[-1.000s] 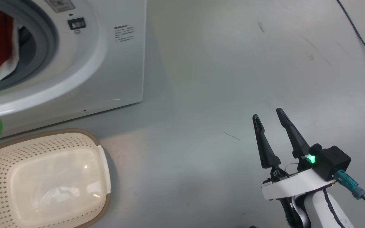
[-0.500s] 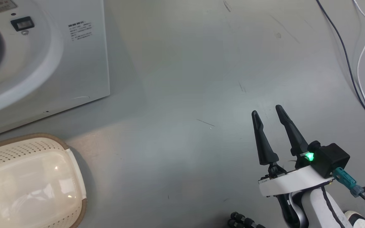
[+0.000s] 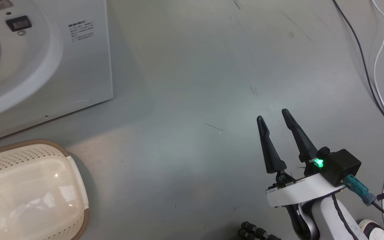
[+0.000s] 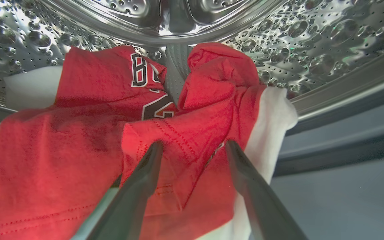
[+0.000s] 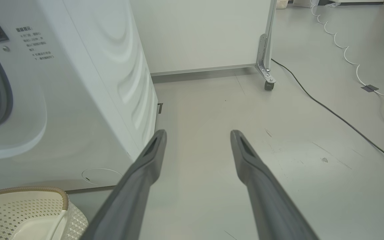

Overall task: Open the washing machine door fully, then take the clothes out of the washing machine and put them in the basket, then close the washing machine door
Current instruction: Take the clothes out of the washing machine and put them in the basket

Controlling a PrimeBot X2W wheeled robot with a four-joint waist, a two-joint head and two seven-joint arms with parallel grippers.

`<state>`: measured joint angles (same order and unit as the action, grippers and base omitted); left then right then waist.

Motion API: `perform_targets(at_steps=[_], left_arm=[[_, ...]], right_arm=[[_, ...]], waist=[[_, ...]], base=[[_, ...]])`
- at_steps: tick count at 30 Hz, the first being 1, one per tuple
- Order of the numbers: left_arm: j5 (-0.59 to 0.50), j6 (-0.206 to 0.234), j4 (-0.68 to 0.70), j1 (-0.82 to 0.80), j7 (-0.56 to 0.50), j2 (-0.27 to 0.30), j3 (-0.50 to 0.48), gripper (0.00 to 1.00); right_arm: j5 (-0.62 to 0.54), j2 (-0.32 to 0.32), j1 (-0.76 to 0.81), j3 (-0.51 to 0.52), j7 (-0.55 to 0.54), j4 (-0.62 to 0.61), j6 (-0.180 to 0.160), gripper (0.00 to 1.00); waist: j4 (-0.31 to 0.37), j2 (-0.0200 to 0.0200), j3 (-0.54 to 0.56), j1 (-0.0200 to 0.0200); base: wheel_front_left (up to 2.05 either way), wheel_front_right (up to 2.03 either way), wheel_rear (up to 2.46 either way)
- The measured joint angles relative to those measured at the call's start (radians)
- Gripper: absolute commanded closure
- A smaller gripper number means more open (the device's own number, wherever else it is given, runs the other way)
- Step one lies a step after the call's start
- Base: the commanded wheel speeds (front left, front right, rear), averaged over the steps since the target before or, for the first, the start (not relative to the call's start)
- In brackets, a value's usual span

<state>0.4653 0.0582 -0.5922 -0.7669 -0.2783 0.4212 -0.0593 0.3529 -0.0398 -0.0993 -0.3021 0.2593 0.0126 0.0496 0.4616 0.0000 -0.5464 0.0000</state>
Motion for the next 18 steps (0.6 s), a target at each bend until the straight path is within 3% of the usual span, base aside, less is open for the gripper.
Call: perform_targets(at_steps=[15,16,17,18], left_arm=[[-0.011,0.016,-0.103,-0.094,-0.037,0.004,0.022,0.02],[-0.011,0.016,-0.109,-0.099,-0.037,0.004,0.022,0.58],[-0.011,0.016,-0.112,-0.103,-0.037,0.004,0.021,1.00],[-0.011,0.016,-0.115,-0.107,-0.037,0.004,0.021,1.00]], right_arm=[[-0.002,0.000,-0.001,-0.029,0.000,0.000,-0.010,0.00],[-0.002,0.000,-0.002,-0.029,0.000,0.000,-0.010,0.00],[-0.002,0.000,-0.004,-0.029,0.000,0.000,-0.013,0.00],[-0.002,0.000,-0.006,-0.029,0.000,0.000,-0.018,0.00]], waist=[[0.016,0.0000,-0.022,0.0000],[0.016,0.0000,-0.023,0.0000],[0.017,0.0000,-0.025,0.0000],[0.017,0.0000,-0.026,0.0000]], base=[[0.00,0.00,0.00],[0.00,0.00,0.00],[0.00,0.00,0.00],[0.00,0.00,0.00]])
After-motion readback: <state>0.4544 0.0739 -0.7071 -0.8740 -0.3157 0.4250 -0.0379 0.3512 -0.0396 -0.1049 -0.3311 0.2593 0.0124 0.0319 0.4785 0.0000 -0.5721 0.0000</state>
